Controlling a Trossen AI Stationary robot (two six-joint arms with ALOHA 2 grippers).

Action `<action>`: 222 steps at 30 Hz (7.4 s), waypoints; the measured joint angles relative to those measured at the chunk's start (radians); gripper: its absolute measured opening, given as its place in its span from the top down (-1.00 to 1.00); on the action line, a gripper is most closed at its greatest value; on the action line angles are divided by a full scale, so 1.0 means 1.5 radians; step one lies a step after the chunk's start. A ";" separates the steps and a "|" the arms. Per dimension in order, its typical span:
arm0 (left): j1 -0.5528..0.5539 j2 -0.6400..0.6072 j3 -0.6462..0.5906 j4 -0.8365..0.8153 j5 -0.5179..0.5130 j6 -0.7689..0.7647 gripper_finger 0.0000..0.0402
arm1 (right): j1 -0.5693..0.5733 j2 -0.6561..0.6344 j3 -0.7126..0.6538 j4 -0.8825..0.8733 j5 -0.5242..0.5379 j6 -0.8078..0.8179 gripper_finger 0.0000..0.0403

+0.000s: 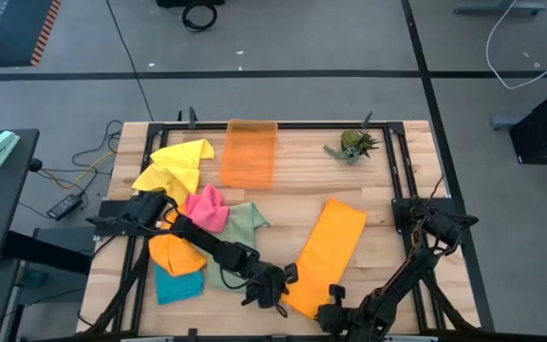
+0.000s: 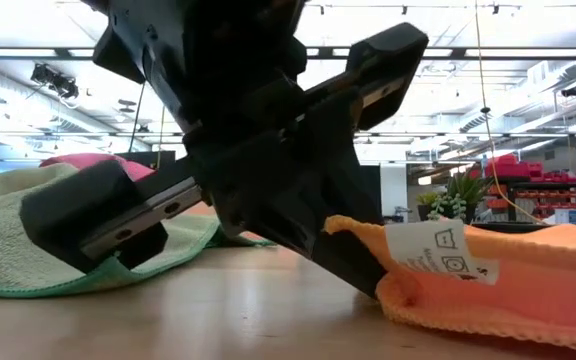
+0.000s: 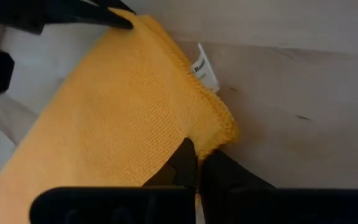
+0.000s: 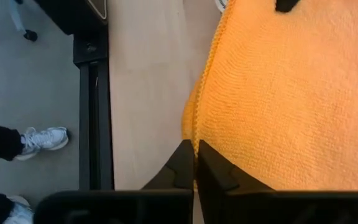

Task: Fold microfiber towels
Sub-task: Fold the right orange microfiber cloth

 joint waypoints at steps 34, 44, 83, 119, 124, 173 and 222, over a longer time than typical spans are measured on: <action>0.211 -0.109 -0.003 -0.041 0.104 -0.824 0.98 | -0.222 -0.472 -0.319 -0.230 -0.085 0.209 0.99; 0.261 -0.085 -0.003 -0.049 0.094 -0.849 0.98 | -0.308 -0.487 -0.439 -0.067 -0.115 0.124 0.98; 0.273 -0.099 -0.002 -0.050 0.096 -0.503 0.20 | -0.109 -0.271 -0.349 0.229 0.044 0.363 0.99; 0.310 -0.015 0.015 -0.006 0.174 -0.521 0.36 | -0.130 -0.181 -0.296 0.190 -0.026 0.392 1.00; 0.316 -0.017 0.015 -0.004 0.173 -0.537 0.58 | -0.130 -0.181 -0.296 0.189 -0.026 0.392 1.00; 0.124 -0.038 0.196 -0.297 -0.042 -0.676 0.78 | -0.241 -0.439 -0.332 -0.159 -0.015 0.288 1.00; 0.269 0.019 0.141 -0.200 -0.036 -0.745 0.92 | -0.249 -0.378 -0.437 0.044 -0.124 0.231 1.00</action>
